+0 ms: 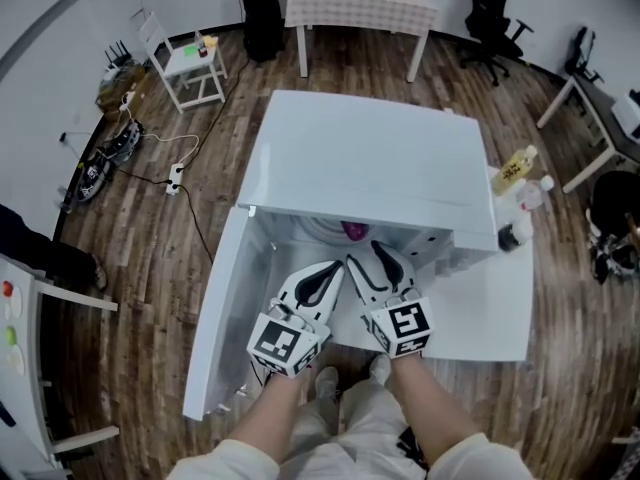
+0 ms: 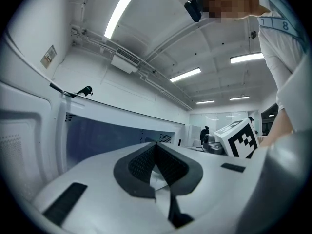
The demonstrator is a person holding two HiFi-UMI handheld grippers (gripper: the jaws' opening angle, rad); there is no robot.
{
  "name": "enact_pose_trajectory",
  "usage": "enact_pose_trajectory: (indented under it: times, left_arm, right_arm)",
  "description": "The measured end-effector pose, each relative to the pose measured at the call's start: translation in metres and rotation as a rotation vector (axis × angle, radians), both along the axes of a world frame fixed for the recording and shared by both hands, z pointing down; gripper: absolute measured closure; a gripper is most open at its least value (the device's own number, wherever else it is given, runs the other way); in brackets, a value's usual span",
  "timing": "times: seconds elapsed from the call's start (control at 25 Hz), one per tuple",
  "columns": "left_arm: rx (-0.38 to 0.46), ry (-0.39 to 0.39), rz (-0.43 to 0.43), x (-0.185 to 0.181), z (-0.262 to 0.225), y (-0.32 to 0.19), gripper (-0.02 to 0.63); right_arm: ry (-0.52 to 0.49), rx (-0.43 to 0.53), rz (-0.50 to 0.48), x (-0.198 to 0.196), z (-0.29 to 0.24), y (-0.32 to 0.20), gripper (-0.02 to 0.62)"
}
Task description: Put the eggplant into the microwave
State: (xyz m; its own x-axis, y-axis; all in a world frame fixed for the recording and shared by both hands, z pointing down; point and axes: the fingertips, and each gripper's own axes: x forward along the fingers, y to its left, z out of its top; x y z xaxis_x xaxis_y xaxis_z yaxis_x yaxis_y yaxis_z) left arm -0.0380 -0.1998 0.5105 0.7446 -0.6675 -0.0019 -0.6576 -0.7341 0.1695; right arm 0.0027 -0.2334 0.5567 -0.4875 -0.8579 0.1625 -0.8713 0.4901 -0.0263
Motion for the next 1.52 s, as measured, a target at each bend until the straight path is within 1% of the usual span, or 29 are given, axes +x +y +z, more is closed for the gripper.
enact_pose_trajectory:
  times: [0.24, 0.32, 0.44, 0.6, 0.72, 0.92, 1.12, 1.24, 1.36, 1.52]
  left_arm:
    - [0.035, -0.008, 0.021, 0.001, -0.023, 0.006, 0.606]
    - [0.05, -0.004, 0.029, 0.002, -0.032, 0.009, 0.606]
    - [0.072, -0.002, 0.048, 0.007, -0.044, 0.016, 0.606]
    - [0.094, 0.003, 0.077, 0.013, -0.058, 0.027, 0.606]
    - [0.111, 0.011, 0.094, 0.015, -0.07, 0.035, 0.606]
    - [0.128, 0.016, 0.122, 0.013, -0.087, 0.047, 0.606]
    - [0.144, 0.017, 0.154, 0.013, -0.099, 0.061, 0.606]
    - [0.165, 0.027, 0.174, 0.015, -0.112, 0.068, 0.606]
    - [0.184, 0.033, 0.207, 0.021, -0.126, 0.079, 0.606]
    - [0.167, 0.026, 0.269, 0.031, -0.135, 0.104, 0.606]
  right_arm:
    - [0.01, 0.071, -0.023, 0.002, -0.041, 0.02, 0.464]
    - [-0.002, 0.099, -0.039, 0.002, -0.053, 0.029, 0.497]
    - [-0.023, 0.131, -0.062, 0.001, -0.071, 0.042, 0.531]
    - [-0.035, 0.147, -0.07, 0.003, -0.088, 0.057, 0.543]
    - [-0.025, 0.156, -0.071, 0.008, -0.1, 0.066, 0.548]
    - [-0.033, 0.172, -0.055, 0.018, -0.118, 0.084, 0.549]
    - [-0.044, 0.164, -0.044, 0.025, -0.134, 0.105, 0.551]
    - [-0.05, 0.164, -0.057, 0.027, -0.146, 0.115, 0.551]
    - [-0.061, 0.19, -0.082, 0.029, -0.161, 0.123, 0.552]
    - [-0.083, 0.184, -0.096, 0.035, -0.171, 0.144, 0.552]
